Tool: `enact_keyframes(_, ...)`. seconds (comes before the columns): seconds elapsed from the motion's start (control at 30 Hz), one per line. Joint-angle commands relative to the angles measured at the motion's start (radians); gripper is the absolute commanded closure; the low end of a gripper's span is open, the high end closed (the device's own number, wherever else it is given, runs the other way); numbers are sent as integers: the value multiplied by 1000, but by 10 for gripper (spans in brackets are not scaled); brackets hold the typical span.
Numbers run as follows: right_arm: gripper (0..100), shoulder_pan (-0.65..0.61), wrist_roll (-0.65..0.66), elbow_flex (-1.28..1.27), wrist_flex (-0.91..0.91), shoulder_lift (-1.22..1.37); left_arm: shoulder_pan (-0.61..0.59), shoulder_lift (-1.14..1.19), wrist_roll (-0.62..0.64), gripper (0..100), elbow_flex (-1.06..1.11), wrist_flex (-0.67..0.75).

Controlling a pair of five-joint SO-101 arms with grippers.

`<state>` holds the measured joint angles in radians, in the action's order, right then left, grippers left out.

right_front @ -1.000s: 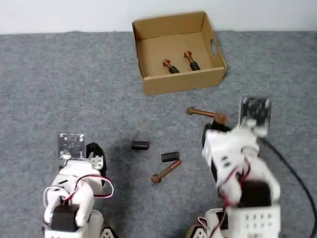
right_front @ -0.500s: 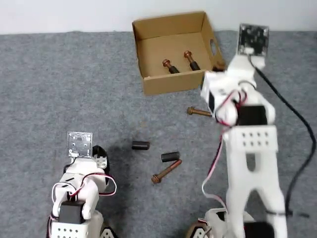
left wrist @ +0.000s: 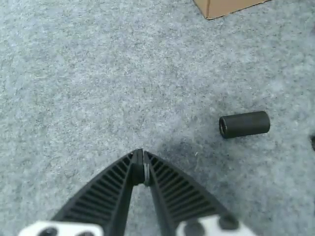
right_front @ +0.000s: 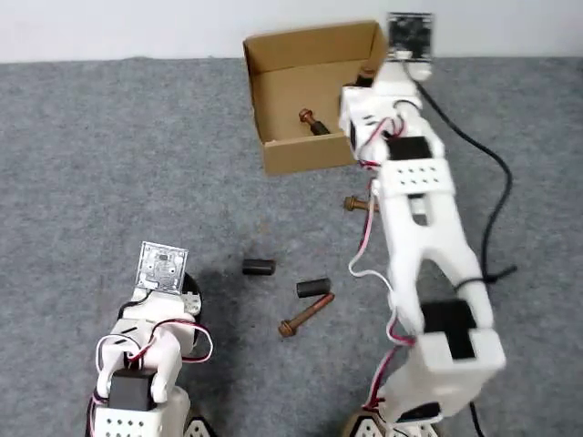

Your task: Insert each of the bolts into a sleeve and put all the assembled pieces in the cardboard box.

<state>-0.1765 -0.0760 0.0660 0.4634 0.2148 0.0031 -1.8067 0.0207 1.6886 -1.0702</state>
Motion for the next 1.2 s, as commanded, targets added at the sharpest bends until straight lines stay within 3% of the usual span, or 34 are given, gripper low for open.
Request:
enact_keyframes(0.0,990,-24,74,140,-70,82,-6,-5,-8,994,-4,18)
enact_keyframes(0.3,984,-36,147,354,-62,389,-75,-3,-8,994,-4,43)
enact_keyframes(0.53,826,-28,146,453,110,504,-86,-3,-8,994,-4,46)
enact_keyframes(0.93,990,-33,144,483,128,437,-89,-3,-8,994,-4,48)
enact_keyframes(1.17,988,-50,141,483,349,321,-95,-8,-9,994,-4,49)
